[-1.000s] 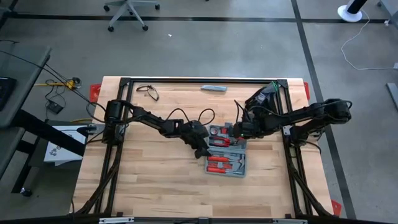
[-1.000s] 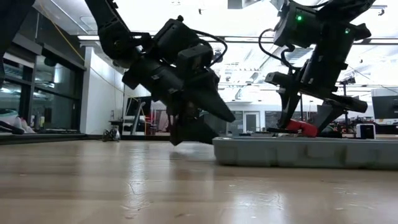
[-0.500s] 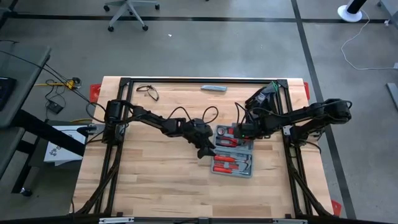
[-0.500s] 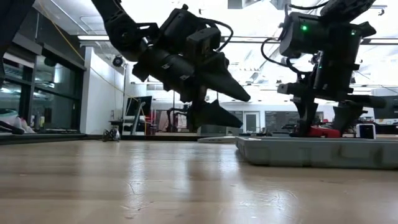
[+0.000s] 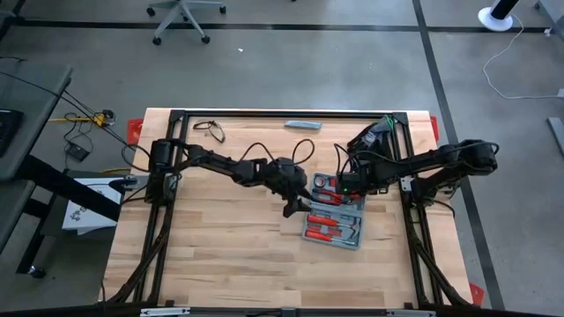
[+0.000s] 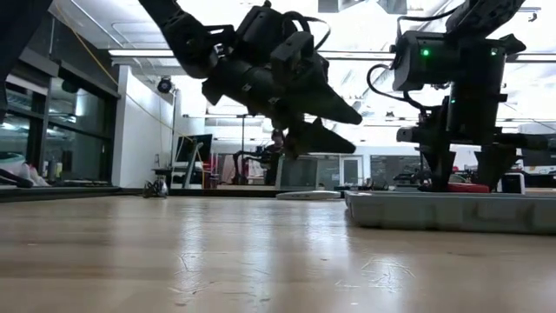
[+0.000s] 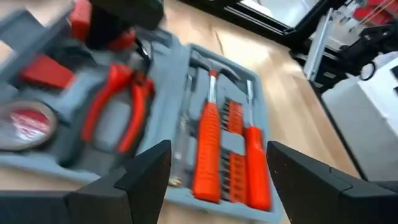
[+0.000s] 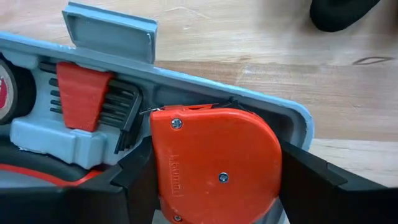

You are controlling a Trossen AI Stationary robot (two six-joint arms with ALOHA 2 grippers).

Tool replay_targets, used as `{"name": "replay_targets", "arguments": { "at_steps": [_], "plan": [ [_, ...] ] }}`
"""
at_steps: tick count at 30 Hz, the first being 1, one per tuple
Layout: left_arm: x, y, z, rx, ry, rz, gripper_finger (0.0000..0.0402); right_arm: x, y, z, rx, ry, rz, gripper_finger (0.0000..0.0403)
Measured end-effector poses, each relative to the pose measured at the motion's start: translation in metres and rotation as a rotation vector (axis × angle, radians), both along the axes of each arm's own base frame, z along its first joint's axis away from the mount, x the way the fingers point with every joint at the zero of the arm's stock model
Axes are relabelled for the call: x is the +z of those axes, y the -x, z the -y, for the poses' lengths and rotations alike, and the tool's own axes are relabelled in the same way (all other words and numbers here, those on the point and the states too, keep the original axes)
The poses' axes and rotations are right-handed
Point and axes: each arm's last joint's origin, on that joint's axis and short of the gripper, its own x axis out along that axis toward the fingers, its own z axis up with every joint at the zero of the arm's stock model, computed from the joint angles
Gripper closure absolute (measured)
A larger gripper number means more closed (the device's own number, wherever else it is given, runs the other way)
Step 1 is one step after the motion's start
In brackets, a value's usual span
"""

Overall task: Prefit tool cases
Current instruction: Put the orange measuring tape into the gray prefit tool case

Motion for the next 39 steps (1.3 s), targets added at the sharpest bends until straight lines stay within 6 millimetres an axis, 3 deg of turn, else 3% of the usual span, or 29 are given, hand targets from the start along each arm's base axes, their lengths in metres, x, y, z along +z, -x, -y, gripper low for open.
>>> {"name": "replay_targets", "arguments": {
  "at_steps": [3, 10, 15, 31, 35, 39],
  "plan": [
    [0.004, -0.002, -0.01, 0.02, -0.008, -0.02, 0.0147, 0.0, 0.0, -0.003, 0.011, 0.008, -0.001, 0.0148],
    [0.001, 0.001, -0.022, 0.056, 0.01, -0.104, 0.0147, -0.001, 0.001, -0.007, -0.006, 0.001, 0.0, 0.0027],
    [-0.003, 0.004, -0.023, 0.052, 0.008, -0.16, 0.0147, 0.005, 0.0, -0.011, 0.006, 0.03, -0.011, 0.0009],
    [-0.005, 0.006, -0.023, 0.031, -0.023, -0.17, 0.0147, 0.04, 0.009, -0.013, 0.029, 0.134, 0.095, 0.0013],
    [-0.005, 0.006, -0.023, 0.031, -0.023, -0.172, 0.0147, 0.047, 0.012, -0.015, 0.044, 0.181, 0.133, 0.0055],
    [-0.005, 0.006, -0.023, 0.031, -0.023, -0.172, 0.0147, 0.048, 0.013, -0.016, 0.075, 0.176, 0.133, 0.0138]
  ]
}}
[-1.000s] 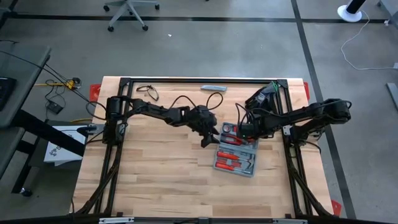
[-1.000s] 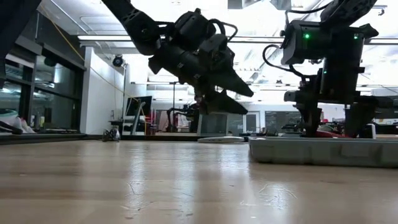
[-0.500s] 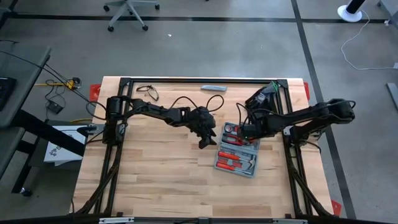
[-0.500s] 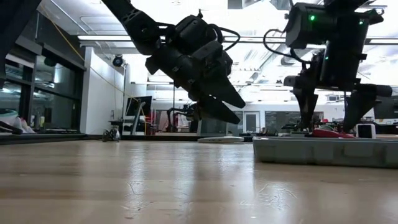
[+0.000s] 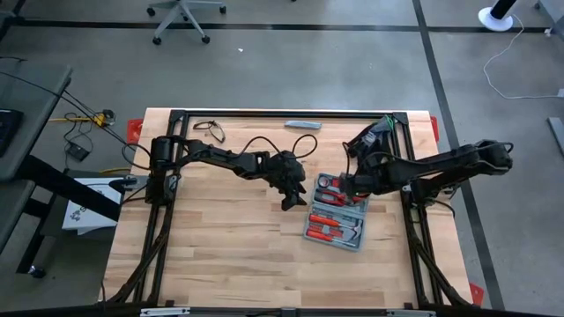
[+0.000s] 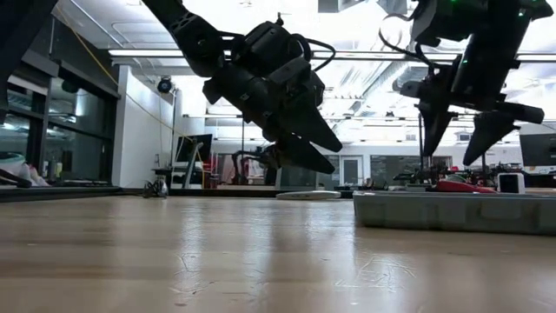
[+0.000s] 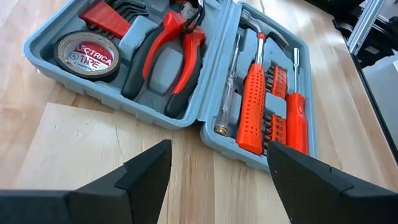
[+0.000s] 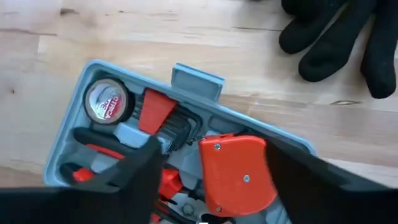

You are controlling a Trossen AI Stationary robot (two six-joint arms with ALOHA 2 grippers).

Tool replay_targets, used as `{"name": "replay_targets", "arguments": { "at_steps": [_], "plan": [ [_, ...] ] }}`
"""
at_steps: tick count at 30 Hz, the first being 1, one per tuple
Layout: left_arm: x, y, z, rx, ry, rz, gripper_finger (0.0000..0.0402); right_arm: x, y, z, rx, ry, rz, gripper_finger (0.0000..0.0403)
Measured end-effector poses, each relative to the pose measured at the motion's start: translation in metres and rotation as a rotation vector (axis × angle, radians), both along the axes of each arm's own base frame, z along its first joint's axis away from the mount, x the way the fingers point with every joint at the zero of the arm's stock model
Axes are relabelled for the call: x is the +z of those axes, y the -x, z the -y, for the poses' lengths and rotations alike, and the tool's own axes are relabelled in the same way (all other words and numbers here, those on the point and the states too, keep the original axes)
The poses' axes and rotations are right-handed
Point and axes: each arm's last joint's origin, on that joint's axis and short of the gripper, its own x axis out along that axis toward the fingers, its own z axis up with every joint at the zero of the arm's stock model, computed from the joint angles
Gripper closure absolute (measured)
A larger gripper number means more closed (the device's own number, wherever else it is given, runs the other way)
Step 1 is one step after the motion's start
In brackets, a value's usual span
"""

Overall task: Prefit tool cases
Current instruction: Put the orange measuring tape into the gray prefit tool case

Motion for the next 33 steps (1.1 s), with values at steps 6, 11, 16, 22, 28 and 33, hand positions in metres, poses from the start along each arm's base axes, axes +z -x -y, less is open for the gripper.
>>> {"name": "replay_targets", "arguments": {
  "at_steps": [6, 11, 16, 22, 28, 33],
  "plan": [
    [0.0, 0.0, 0.0, 0.002, -0.002, 0.0, 0.0147, 0.0, -0.005, -0.001, 0.041, -0.013, 0.027, 0.031],
    [0.0, 0.0, 0.0, 0.005, -0.005, 0.0, 0.0147, -0.001, -0.014, 0.0, 0.114, -0.007, 0.07, 0.0392],
    [0.0, 0.0, 0.0, 0.006, -0.005, 0.0, 0.0147, -0.013, -0.025, 0.004, 0.154, -0.046, 0.036, 0.04],
    [0.0, 0.0, 0.0, 0.006, -0.005, -0.006, 0.0147, -0.027, -0.028, 0.008, 0.146, -0.069, -0.043, 0.0402],
    [-0.003, 0.003, 0.0, 0.001, -0.007, -0.046, 0.0147, -0.029, -0.022, 0.008, 0.127, -0.092, -0.116, 0.0403],
    [-0.004, 0.004, 0.0, -0.008, -0.018, -0.057, 0.0147, -0.03, -0.016, 0.008, 0.093, -0.096, -0.167, 0.0403]
  ]
}}
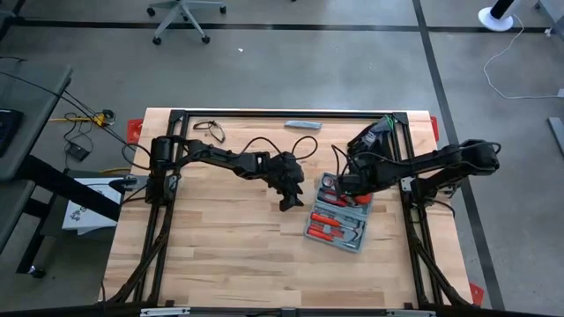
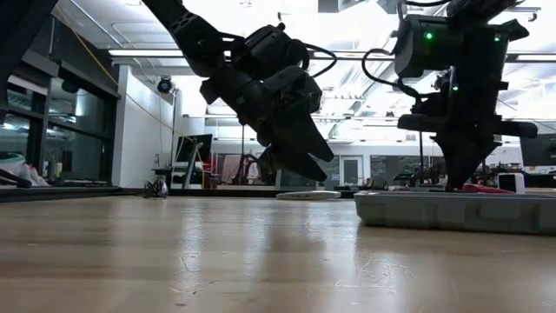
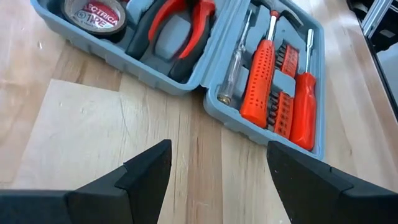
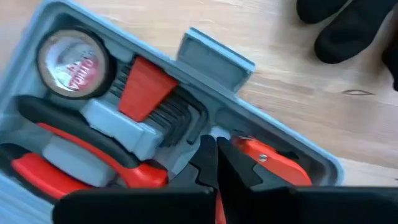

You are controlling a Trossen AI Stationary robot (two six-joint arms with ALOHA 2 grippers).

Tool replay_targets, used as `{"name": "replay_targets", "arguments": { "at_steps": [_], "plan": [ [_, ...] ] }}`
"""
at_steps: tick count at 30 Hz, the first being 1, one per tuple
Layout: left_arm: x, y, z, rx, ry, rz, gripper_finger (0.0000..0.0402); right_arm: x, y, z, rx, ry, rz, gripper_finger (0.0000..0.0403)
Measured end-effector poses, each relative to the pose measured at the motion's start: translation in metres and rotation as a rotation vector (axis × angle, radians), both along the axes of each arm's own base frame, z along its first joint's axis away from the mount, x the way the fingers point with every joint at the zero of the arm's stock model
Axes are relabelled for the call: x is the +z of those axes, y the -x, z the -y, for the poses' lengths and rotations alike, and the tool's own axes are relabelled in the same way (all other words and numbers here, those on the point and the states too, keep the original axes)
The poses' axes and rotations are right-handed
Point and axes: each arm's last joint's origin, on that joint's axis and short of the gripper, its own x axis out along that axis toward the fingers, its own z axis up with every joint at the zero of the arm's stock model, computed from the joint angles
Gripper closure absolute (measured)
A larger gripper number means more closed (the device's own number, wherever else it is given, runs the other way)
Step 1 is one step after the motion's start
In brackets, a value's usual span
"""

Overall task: Prefit tool cases
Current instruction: Put the orange measuring tape into the gray prefit tool case

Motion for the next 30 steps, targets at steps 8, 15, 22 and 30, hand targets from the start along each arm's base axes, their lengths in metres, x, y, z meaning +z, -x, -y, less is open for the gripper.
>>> {"name": "replay_targets", "arguments": {
  "at_steps": [8, 15, 22, 30],
  "plan": [
    [-0.001, 0.001, 0.0, 0.0, 0.001, -0.008, 0.0147, 0.011, 0.001, -0.009, -0.018, 0.034, 0.1, 0.0403],
    [-0.001, 0.001, 0.0, 0.001, -0.002, -0.009, 0.0147, 0.01, 0.011, -0.016, -0.046, 0.006, 0.027, 0.0403],
    [-0.001, 0.001, 0.0, 0.011, -0.011, -0.011, 0.0147, -0.008, 0.002, -0.013, -0.001, -0.04, -0.084, 0.0403],
    [-0.005, 0.006, -0.002, 0.01, 0.018, -0.078, 0.0147, -0.003, 0.001, -0.016, -0.021, -0.011, 0.004, 0.0403]
  ]
}}
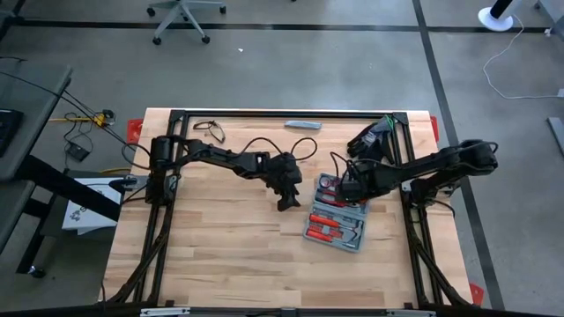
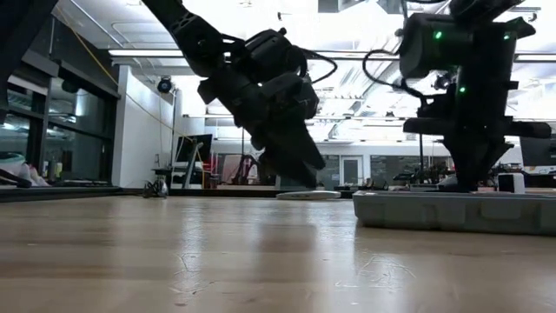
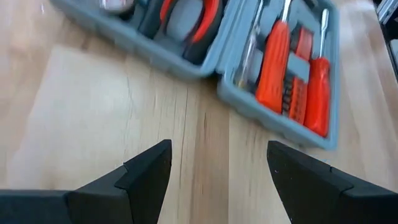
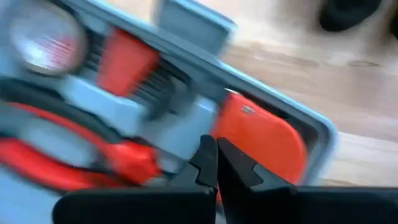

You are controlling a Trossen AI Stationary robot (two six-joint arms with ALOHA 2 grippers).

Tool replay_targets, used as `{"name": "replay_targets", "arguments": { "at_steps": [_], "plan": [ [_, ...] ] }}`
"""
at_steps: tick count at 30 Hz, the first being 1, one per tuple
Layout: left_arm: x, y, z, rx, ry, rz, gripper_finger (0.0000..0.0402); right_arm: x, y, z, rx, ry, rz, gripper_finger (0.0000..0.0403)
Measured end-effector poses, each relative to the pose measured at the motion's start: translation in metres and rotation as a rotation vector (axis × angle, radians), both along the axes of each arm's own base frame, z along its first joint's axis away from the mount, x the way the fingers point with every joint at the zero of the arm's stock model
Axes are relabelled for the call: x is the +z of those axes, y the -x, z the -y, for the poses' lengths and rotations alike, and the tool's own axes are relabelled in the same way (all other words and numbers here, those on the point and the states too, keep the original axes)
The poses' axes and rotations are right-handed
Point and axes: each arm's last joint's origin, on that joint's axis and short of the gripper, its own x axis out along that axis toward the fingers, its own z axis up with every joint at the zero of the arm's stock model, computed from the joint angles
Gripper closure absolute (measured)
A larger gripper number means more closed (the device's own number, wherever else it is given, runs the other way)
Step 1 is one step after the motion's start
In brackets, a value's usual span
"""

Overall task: Prefit tool cases
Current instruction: Put the orange measuring tape into the gray prefit tool case

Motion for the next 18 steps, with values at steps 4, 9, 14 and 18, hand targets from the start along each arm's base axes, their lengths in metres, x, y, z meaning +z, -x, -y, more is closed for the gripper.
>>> {"name": "replay_targets", "arguments": {
  "at_steps": [4, 9, 14, 18],
  "plan": [
    [0.0, 0.005, -0.005, -0.02, 0.093, -0.038, 0.0147, 0.026, -0.005, -0.005, 0.009, 0.146, 0.272, 0.0403],
    [0.012, 0.003, -0.009, -0.152, 0.31, 0.05, 0.0147, 0.044, -0.025, -0.015, 0.026, 0.349, 0.569, 0.0403],
    [0.031, -0.004, -0.009, -0.284, 0.479, 0.195, 0.0147, 0.004, -0.028, -0.017, -0.013, 0.288, 0.696, 0.0403],
    [0.048, -0.004, -0.008, -0.295, 0.491, 0.252, 0.0147, -0.02, -0.013, -0.016, -0.087, 0.258, 0.825, 0.0403]
  ]
}}
